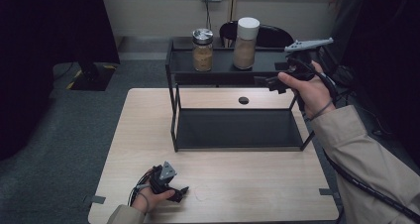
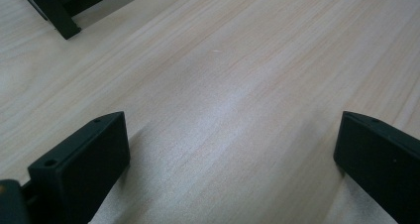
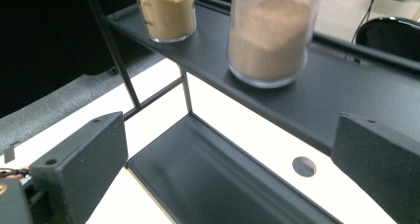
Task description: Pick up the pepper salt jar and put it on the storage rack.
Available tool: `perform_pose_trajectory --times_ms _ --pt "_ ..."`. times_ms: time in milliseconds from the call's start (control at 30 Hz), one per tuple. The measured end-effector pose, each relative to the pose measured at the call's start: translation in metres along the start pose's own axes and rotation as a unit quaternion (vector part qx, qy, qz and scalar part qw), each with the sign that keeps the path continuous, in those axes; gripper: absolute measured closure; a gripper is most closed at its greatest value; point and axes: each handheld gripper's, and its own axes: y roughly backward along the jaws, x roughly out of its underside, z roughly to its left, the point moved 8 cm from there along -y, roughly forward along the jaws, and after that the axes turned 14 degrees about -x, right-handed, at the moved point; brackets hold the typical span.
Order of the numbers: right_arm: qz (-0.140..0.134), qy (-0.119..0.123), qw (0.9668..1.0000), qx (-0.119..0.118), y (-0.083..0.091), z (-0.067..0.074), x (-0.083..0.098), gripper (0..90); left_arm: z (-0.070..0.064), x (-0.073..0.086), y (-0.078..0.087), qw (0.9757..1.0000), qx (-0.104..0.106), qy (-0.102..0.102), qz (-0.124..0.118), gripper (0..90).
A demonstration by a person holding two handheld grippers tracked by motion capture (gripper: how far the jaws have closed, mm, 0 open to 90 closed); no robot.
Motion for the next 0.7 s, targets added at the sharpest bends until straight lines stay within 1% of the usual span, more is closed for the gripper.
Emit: perform_pose_trajectory --times_ms 33,67,100,133,167,200,233,300,333,367,400,433,500,567,600,700 --pt "0.001 -0.002 1.0 0.0 0.003 0.0 0.005 0.0 0.0 0.0 0.0 1.0 0.0 0.0 0.0 0.0" --pt "-0.007 -0.007 1.0 -0.001 0.005 0.0 0.01 0.0 0.0 0.0 0.0 1.0 0.0 0.0 0.0 0.0" --pt "-0.009 -0.009 0.9999 0.0 0.007 0.001 0.013 0.0 0.0 0.0 0.0 1.0 0.0 0.0 0.0 0.0" --pt "-0.007 -0.004 1.0 0.001 0.01 0.003 0.021 0.0 0.0 0.0 0.0 1.0 0.0 0.0 0.0 0.0" --pt "-0.007 -0.004 1.0 0.001 0.01 0.003 0.021 0.0 0.0 0.0 0.0 1.0 0.0 0.0 0.0 0.0" --pt "-0.007 -0.003 1.0 -0.001 0.012 0.003 0.025 0.0 0.0 0.0 0.0 1.0 0.0 0.0 0.0 0.0" --pt "-0.008 -0.005 1.0 -0.002 0.014 0.004 0.035 0.0 0.0 0.0 0.0 1.0 0.0 0.0 0.0 0.0" --pt "-0.01 -0.002 1.0 0.0 0.017 0.005 0.044 0.0 0.0 0.0 0.0 1.0 0.0 0.0 0.0 0.0" --pt "-0.01 -0.002 1.0 0.0 0.017 0.005 0.044 0.0 0.0 0.0 0.0 1.0 0.0 0.0 0.0 0.0" --pt "-0.009 -0.002 1.0 0.001 0.019 0.006 0.048 0.0 0.0 0.0 0.0 1.0 0.0 0.0 0.0 0.0" --pt "-0.006 0.004 1.0 0.0 0.02 0.006 0.051 0.0 0.0 0.0 0.0 1.0 0.0 0.0 0.0 0.0" --pt "-0.007 0.007 1.0 0.0 0.022 0.007 0.059 0.0 0.0 0.0 0.0 1.0 0.0 0.0 0.0 0.0" --pt "-0.006 0.005 1.0 0.0 0.023 0.007 0.062 0.0 0.0 0.0 0.0 1.0 0.0 0.0 0.0 0.0" --pt "0.0 0.012 0.9999 0.003 0.025 0.009 0.071 0.0 0.0 0.0 0.0 1.0 -0.001 0.001 -0.002 0.0" --pt "0.0 0.012 0.9999 0.003 0.025 0.009 0.071 0.0 0.0 0.0 0.0 1.0 -0.001 0.001 -0.002 0.0" --pt "0.0 0.012 0.9999 -0.001 0.027 0.011 0.08 0.0 0.0 0.0 0.0 1.0 -0.001 0.001 -0.002 0.0"
